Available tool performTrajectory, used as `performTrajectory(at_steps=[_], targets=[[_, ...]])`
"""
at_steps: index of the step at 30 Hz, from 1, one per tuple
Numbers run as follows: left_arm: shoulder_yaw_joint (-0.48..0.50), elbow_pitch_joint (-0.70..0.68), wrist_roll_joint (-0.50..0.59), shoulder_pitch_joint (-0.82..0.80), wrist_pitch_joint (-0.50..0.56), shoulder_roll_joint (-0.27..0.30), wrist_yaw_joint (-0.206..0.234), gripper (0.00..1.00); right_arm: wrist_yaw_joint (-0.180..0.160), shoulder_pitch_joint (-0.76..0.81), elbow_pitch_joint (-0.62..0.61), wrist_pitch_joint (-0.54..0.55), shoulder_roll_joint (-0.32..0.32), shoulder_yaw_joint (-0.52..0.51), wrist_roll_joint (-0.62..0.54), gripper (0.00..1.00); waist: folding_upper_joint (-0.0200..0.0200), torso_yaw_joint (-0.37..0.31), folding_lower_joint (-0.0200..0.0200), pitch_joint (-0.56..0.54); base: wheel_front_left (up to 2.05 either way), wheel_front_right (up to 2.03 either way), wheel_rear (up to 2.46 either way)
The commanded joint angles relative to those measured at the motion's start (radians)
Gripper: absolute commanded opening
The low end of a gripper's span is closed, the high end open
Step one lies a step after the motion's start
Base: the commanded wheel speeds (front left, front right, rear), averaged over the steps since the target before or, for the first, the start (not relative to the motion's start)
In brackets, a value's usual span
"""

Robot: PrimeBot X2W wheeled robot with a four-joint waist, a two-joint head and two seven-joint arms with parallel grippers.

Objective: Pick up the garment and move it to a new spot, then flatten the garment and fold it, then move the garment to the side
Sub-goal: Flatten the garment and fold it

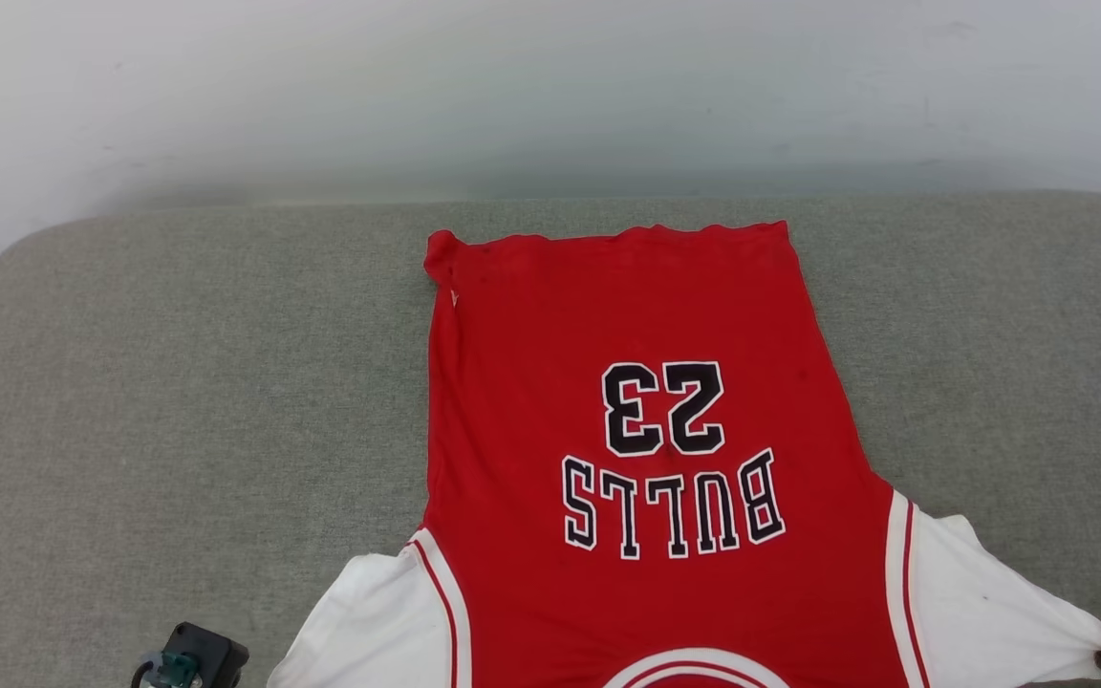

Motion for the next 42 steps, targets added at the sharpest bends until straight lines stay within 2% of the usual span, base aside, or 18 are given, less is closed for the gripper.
performTrajectory(at_steps=[1,3,4,5,11,20,28,32,42], targets=[[-0.003,-0.009,-0.001,-0.004,0.001,-0.007,0.002,0.00,-0.001,0.008,-0.019,0.009,0.004,0.002,-0.007,0.00,-0.0001,0.002,0.0001,0.006,0.00,0.00,0.00],[-0.006,-0.021,0.001,-0.016,0.001,-0.012,0.004,0.00,-0.001,-0.001,-0.033,0.016,-0.001,0.003,-0.016,0.00,-0.0001,0.005,0.0001,0.015,0.00,0.00,0.00],[-0.007,-0.027,0.001,-0.021,0.001,-0.015,0.005,0.00,-0.001,-0.012,-0.044,0.012,-0.007,0.004,-0.019,0.46,-0.0001,0.007,0.0001,0.019,0.00,0.00,0.00],[-0.008,-0.035,0.002,-0.024,0.004,-0.016,0.007,0.00,-0.001,-0.020,-0.047,0.016,-0.009,0.004,-0.017,1.00,-0.0001,0.009,0.0001,0.025,0.00,0.00,0.00],[-0.017,-0.127,-0.016,-0.031,0.036,-0.020,0.009,0.00,-0.001,-0.124,-0.112,0.025,-0.026,0.000,0.023,1.00,-0.0001,0.036,0.0001,0.091,0.00,0.00,0.00],[-0.039,-0.295,0.028,-0.088,0.067,-0.032,0.027,0.00,-0.001,-0.428,-0.140,0.116,-0.034,0.009,0.050,1.00,-0.0001,0.126,0.0001,0.262,0.00,0.00,0.00],[-0.100,-0.400,0.081,-0.170,0.085,-0.070,0.006,0.00,-0.001,-0.803,0.009,0.279,-0.028,0.046,-0.033,1.00,-0.0001,0.246,0.0001,0.420,0.00,0.00,0.00],[-0.132,-0.421,0.103,-0.215,0.081,-0.099,-0.012,0.00,-0.001,-0.986,0.132,0.363,-0.024,0.025,-0.131,1.00,-0.0001,0.304,0.0001,0.485,0.00,0.00,0.00],[-0.157,-0.410,0.116,-0.262,0.053,-0.132,-0.034,0.00,-0.001,-1.158,0.262,0.421,-0.021,0.002,-0.259,1.00,-0.0001,0.369,0.0001,0.555,0.00,0.00,0.00]])
